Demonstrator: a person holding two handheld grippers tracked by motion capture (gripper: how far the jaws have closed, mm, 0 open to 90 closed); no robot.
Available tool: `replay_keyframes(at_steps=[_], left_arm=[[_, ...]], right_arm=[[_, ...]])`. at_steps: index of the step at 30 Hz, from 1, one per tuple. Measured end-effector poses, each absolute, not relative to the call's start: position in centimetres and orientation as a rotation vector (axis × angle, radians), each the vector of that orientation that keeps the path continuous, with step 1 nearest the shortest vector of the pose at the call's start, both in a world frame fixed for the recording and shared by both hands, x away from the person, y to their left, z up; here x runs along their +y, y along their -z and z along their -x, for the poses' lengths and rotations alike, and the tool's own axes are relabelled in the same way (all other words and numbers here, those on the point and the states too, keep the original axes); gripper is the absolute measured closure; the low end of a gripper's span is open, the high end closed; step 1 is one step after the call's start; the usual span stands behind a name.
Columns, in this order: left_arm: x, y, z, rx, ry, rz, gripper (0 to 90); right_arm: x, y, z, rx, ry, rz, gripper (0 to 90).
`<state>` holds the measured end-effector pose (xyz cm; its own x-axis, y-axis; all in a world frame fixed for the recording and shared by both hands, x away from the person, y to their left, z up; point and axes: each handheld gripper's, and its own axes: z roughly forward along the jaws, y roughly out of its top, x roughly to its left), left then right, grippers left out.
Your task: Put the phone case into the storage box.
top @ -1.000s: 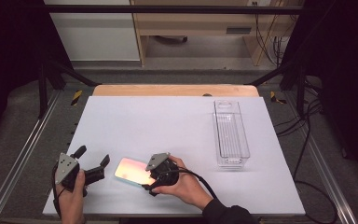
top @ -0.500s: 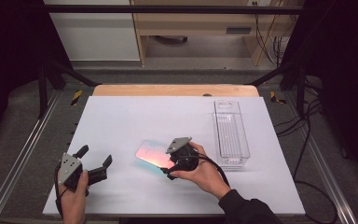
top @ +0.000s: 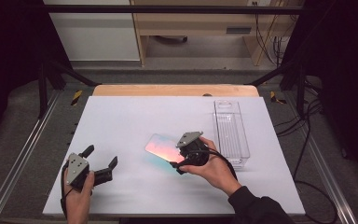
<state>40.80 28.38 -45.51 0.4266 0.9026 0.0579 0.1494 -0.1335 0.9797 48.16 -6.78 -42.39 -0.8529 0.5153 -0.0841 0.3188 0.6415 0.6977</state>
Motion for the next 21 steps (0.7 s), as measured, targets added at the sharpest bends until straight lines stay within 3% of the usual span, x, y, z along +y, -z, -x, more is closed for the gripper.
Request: replay_keyframes(at_steps=[9,21], left_arm=[[25.6,45.2,-40.7,0.840,-0.893,-1.673,3.6],[17.6,44.5,-42.1,0.490,-1.022,-1.896,4.1]], right_arm=[[-7.4,41.8,-48.4,2.609,-1.049,-0.710,18.0],[-9.2,38.8,-49.4,2.638,-1.049,-0.747,18.0]])
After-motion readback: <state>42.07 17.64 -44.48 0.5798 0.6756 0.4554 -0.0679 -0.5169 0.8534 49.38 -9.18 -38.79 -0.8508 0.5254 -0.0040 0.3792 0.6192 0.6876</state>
